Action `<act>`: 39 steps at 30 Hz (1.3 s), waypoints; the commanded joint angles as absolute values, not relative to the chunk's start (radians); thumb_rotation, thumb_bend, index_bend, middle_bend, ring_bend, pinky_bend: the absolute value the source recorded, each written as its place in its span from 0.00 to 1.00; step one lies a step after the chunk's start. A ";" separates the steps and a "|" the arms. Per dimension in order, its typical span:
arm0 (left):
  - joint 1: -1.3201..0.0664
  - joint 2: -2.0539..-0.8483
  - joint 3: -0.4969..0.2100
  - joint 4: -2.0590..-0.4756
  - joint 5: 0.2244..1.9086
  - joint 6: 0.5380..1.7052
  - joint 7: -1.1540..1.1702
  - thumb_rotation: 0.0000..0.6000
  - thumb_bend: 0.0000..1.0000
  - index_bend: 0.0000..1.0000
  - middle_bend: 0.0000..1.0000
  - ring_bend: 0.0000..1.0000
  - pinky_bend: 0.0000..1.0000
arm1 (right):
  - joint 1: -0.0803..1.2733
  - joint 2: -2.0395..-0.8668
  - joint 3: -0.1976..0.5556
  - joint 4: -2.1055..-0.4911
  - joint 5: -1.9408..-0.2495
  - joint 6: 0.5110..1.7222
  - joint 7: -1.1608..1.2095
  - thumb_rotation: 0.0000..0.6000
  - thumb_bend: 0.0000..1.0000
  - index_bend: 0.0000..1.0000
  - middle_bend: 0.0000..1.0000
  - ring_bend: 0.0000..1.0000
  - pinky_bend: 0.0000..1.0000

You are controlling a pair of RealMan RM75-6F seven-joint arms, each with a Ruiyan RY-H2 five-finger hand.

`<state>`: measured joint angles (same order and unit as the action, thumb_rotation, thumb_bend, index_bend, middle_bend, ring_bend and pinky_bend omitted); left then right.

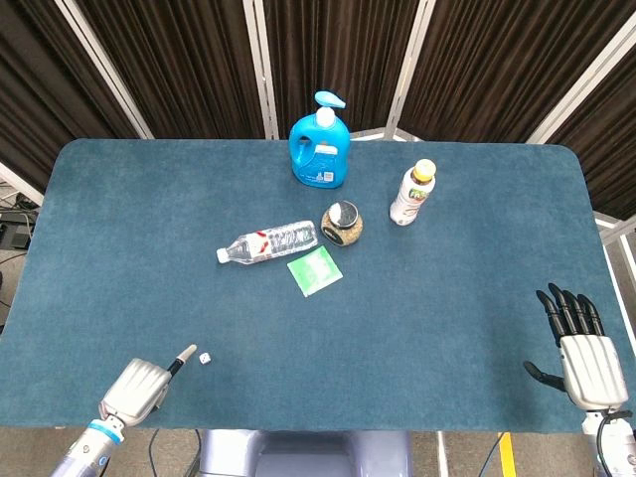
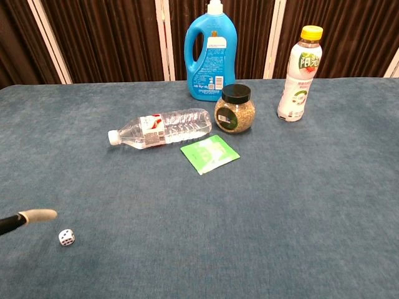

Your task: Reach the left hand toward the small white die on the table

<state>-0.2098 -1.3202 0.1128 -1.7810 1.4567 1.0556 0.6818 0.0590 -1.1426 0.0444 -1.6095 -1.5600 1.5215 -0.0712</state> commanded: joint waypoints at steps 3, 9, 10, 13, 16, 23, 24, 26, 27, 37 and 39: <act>-0.238 -1.354 0.107 -1.781 1.394 1.018 0.731 1.00 0.77 0.00 0.77 0.75 0.73 | 0.059 -1.134 0.048 -1.615 -1.561 1.526 -0.063 1.00 0.01 0.00 0.00 0.00 0.00; -0.245 -1.363 0.119 -1.786 1.392 1.026 0.731 1.00 0.77 0.00 0.77 0.75 0.73 | 0.058 -1.135 0.050 -1.611 -1.560 1.530 -0.057 1.00 0.01 0.00 0.00 0.00 0.00; -0.246 -1.364 0.121 -1.785 1.392 1.027 0.732 1.00 0.77 0.00 0.77 0.75 0.73 | 0.058 -1.134 0.049 -1.612 -1.560 1.528 -0.058 1.00 0.01 0.00 0.00 0.00 0.00; -0.247 -1.367 0.127 -1.785 1.397 1.036 0.728 1.00 0.77 0.00 0.77 0.75 0.73 | 0.057 -1.137 0.048 -1.609 -1.560 1.528 -0.059 1.00 0.01 0.00 0.00 0.00 0.00; -0.247 -1.364 0.135 -1.788 1.409 1.048 0.722 1.00 0.77 0.00 0.77 0.75 0.73 | 0.057 -1.138 0.049 -1.607 -1.559 1.529 -0.056 1.00 0.01 0.00 0.00 0.00 0.00; -0.249 -1.360 0.157 -1.790 1.417 1.054 0.722 1.00 0.77 0.00 0.77 0.75 0.73 | 0.061 -1.136 0.049 -1.609 -1.555 1.518 -0.058 1.00 0.01 0.00 0.00 0.00 0.00; -0.250 -1.360 0.159 -1.790 1.415 1.053 0.725 1.00 0.77 0.00 0.77 0.75 0.73 | 0.061 -1.135 0.049 -1.609 -1.555 1.519 -0.059 1.00 0.01 0.00 0.00 0.00 0.00; -0.252 -1.360 0.164 -1.790 1.413 1.050 0.728 1.00 0.77 0.00 0.77 0.75 0.73 | 0.059 -1.133 0.049 -1.611 -1.558 1.524 -0.058 1.00 0.01 0.00 0.00 0.00 0.00; -0.253 -1.360 0.165 -1.790 1.410 1.049 0.730 1.00 0.77 0.00 0.77 0.75 0.73 | 0.059 -1.132 0.049 -1.612 -1.557 1.524 -0.057 1.00 0.01 0.00 0.00 0.00 0.00; -0.262 -1.353 0.176 -1.793 1.367 1.034 0.744 1.00 0.77 0.00 0.77 0.75 0.73 | 0.064 -1.127 0.047 -1.618 -1.562 1.515 -0.051 1.00 0.01 0.00 0.00 0.00 0.00; -0.262 -1.347 0.183 -1.796 1.368 1.037 0.743 1.00 0.77 0.00 0.77 0.75 0.73 | 0.063 -1.126 0.047 -1.617 -1.562 1.517 -0.047 1.00 0.01 0.00 0.00 0.00 0.00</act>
